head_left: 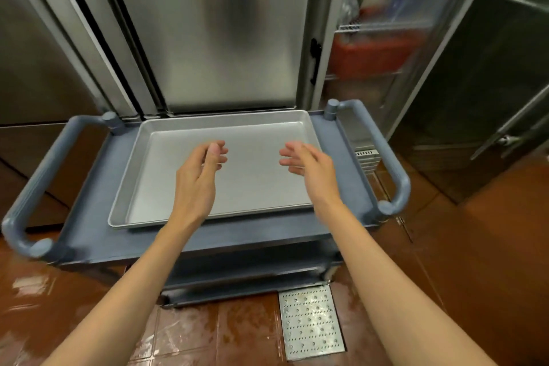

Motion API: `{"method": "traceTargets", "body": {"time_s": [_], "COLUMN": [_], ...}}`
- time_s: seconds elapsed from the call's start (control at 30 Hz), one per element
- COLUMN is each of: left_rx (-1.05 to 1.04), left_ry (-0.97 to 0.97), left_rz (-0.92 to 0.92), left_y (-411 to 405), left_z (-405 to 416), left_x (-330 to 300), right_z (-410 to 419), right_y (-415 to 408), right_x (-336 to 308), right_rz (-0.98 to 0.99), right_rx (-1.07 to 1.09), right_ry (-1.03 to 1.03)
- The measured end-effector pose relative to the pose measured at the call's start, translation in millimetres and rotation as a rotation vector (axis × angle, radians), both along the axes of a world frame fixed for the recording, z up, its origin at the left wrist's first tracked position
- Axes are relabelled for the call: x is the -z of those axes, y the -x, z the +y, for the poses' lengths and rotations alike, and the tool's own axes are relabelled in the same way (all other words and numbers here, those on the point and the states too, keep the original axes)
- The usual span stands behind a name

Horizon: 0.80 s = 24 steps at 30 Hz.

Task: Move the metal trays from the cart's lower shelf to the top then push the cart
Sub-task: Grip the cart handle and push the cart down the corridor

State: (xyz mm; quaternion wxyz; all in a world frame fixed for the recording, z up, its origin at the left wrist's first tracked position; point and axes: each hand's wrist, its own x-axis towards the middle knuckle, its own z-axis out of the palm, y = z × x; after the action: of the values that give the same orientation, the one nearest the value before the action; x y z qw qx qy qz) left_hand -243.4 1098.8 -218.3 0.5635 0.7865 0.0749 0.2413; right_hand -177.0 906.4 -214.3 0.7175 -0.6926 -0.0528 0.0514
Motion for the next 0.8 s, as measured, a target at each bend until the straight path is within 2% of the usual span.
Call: {"method": "traceTargets", "body": {"time_s": [0.17,0.37,0.67,0.8], "left_rx": [-0.029,-0.083,-0.213,-0.291], "left_ry": [0.071,0.13,0.095,0.08], "left_rz": [-0.141,-0.236,-0.23,-0.307], "left_y": [-8.1,-47.0,-116.8,-161.0], "left_z": [-55.4,-130.7,-192.4,-200.9], "left_x": [-31.0,-67.6,-82.4,-79.1], "right_z": [-56.1,-133.7,-184.7,-188.0], "right_y": [-10.0,-46.3,-134.1,-185.1], "right_x": [-52.6,-91.4,-99.8,-95.1], "right_rz": [-0.037,-0.084,-0.069,-0.085], "right_rx": [-0.015,-0.048,-0.138,-0.178], "right_ry": [-0.175,-0.227,-0.262,-0.247]}}
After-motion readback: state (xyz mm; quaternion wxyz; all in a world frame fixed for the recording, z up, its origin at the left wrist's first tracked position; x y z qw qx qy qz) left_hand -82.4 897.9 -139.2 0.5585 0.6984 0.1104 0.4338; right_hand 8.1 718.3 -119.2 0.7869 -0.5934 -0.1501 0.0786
